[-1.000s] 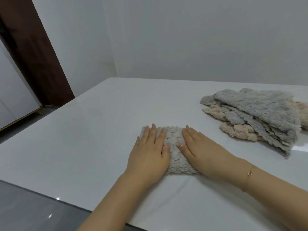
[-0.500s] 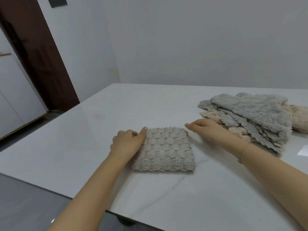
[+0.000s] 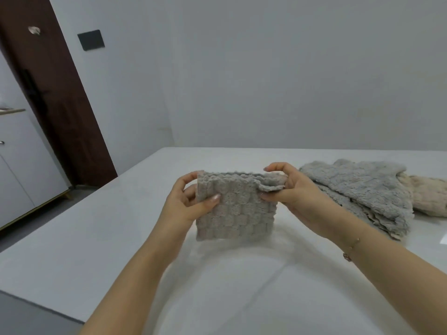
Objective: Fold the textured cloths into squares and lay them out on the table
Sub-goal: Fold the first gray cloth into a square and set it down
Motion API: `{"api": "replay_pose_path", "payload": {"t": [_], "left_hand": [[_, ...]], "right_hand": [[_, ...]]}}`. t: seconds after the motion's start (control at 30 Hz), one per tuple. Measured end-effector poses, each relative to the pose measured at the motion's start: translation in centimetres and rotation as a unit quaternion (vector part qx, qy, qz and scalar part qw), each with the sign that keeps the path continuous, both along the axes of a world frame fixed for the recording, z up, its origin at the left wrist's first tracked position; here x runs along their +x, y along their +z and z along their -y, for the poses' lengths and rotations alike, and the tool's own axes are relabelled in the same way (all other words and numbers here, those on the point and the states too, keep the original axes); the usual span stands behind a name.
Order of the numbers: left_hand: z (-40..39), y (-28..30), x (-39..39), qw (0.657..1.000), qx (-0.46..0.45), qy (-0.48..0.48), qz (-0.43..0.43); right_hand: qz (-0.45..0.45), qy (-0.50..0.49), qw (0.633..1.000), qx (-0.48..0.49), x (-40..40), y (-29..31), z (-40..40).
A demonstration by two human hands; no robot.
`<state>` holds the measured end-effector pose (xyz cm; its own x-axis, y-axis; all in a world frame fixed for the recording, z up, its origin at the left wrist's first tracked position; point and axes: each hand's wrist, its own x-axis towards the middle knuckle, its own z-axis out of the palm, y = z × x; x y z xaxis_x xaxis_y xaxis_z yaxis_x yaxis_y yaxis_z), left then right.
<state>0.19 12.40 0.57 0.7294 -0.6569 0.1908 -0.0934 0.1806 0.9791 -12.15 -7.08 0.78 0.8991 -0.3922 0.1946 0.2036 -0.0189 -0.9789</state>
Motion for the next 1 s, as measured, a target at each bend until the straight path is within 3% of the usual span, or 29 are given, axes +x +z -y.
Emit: {"api": "replay_pose_path", "payload": {"t": [0.1,0.33,0.5,0.6,0.73,0.93,1.0], "left_hand": [[-0.4,1.0,0.5,0.998,-0.059,-0.029,-0.008],[-2.0,1.3,2.3,0.996,-0.079,-0.033,-0.016],[-3.8,1.4,4.6,0.998,-0.061,0.003,-0.019],[-5.3,1.0,7.2,0.998,-0.027,0.035,-0.045],[-7.7,-1.3,10.5,0.992,0.089,-0.014,-0.090],[-9.3,-2.7,16.9,0.988,-0.035,0.080,-0.130],[-9.7,-3.7,19.6,0.985,-0.032,0.129,-0.106]], "right_hand": [[0.039,0.007,0.999,-0.004,-0.4,0.8,-0.4],[-0.004,0.004,1.000,-0.005,1.2,-0.2,-2.9],[0.001,-0.019,0.999,0.046,5.1,0.7,-5.2],[-0.007,-0.030,0.997,0.077,8.7,1.3,-6.8],[-0.022,-0.036,0.992,0.122,14.0,1.8,-8.7],[-0.059,-0.032,0.986,0.151,22.6,1.0,-10.6],[-0.077,-0.041,0.980,0.179,25.6,-0.2,-11.4]]}}
